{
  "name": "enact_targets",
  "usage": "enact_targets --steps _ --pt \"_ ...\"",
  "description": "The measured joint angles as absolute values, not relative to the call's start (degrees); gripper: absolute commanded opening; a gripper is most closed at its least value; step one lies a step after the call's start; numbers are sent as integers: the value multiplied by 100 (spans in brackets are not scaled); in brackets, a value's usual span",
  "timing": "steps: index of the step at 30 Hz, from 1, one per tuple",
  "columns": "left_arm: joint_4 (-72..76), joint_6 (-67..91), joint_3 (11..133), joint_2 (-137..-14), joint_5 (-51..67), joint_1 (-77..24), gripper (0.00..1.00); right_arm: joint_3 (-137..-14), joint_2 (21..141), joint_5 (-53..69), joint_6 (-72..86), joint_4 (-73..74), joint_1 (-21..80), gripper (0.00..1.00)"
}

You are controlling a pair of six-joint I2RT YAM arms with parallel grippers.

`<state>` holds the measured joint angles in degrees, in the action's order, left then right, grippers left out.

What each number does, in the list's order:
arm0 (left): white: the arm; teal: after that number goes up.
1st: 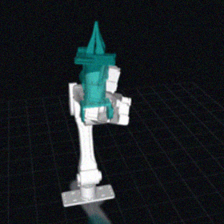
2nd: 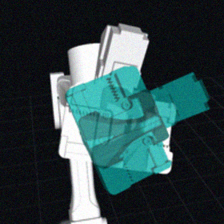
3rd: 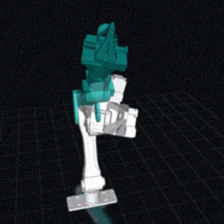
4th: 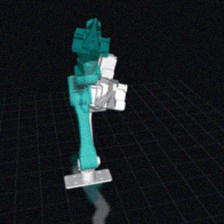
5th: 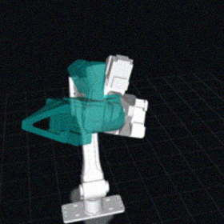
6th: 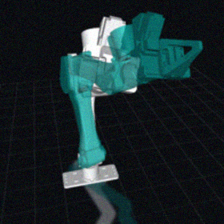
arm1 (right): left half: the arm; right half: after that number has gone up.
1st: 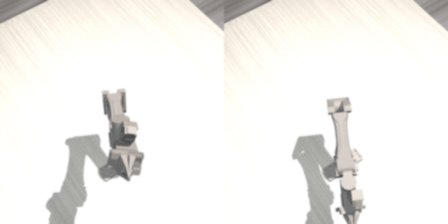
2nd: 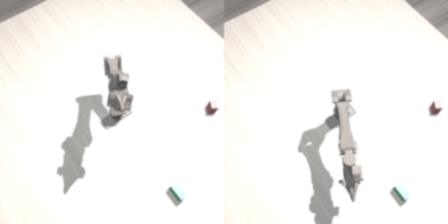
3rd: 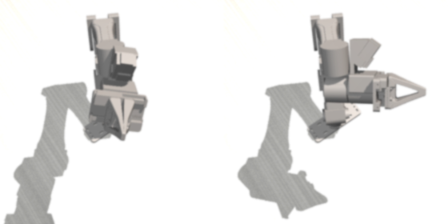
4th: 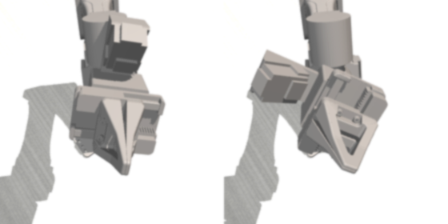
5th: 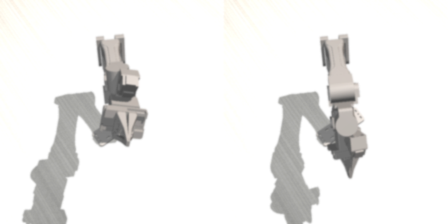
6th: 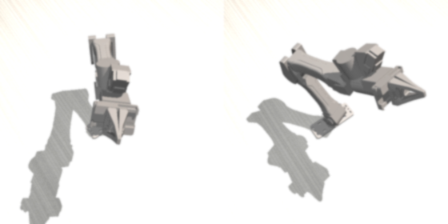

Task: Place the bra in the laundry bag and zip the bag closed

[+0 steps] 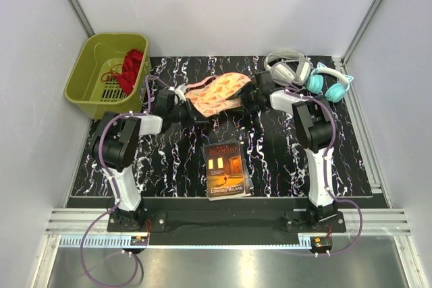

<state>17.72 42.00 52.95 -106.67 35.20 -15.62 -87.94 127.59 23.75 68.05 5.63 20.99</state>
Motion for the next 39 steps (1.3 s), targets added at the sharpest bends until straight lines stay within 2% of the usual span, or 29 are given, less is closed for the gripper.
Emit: enact_targets --steps 3,8,12,15,17,19,21,22,23,27,28,32,33,35,39 --pt "1756 4320 5363 -10818 3601 -1500 0 -8423 12711 2480 7017 392 1802 72" --pt "1743 4423 5400 -10866 3778 -1518 0 -8138 12569 2709 7266 86 1857 88" --pt "1763 4493 5439 -10899 3929 -1518 0 -8136 12569 2792 7415 -67 2064 87" --pt "1804 4558 5439 -10923 4029 -1518 0 -8136 12569 2812 7559 -137 2222 78" --pt "1835 4602 5439 -10949 4097 -1518 0 -8169 12571 2812 7677 -154 2331 75" --pt "1879 4639 5441 -10980 4152 -1527 2 -8283 12610 2797 7800 -161 2429 62" --pt "1883 4648 5454 -11006 4185 -1531 12 -8423 12672 2764 7948 -202 2517 35" --pt "1874 4644 5468 -11010 4185 -1529 15 -8471 12700 2740 8038 -226 2547 31" --pt "1868 4635 5481 -11010 4176 -1527 17 -8503 12733 2705 8132 -242 2563 30" --pt "1577 4381 5535 -10965 4027 -1529 42 -8580 12905 2617 8578 -244 2578 22" --pt "1420 4309 5531 -10919 3940 -1535 44 -8591 12945 2602 8742 -263 2578 16" --pt "1057 4001 5336 -10532 3522 -1559 53 -8593 12982 2565 9216 -303 2578 14" --pt "1039 3944 5223 -10348 3365 -1570 62 -8593 12982 2552 9317 -320 2578 14" --pt "987 3841 4945 -9913 3044 -1573 67 -8595 12982 2497 9524 -325 2578 14" --pt "950 3717 4609 -9190 2366 -1605 66 -8597 12975 2390 9773 -314 2578 15"
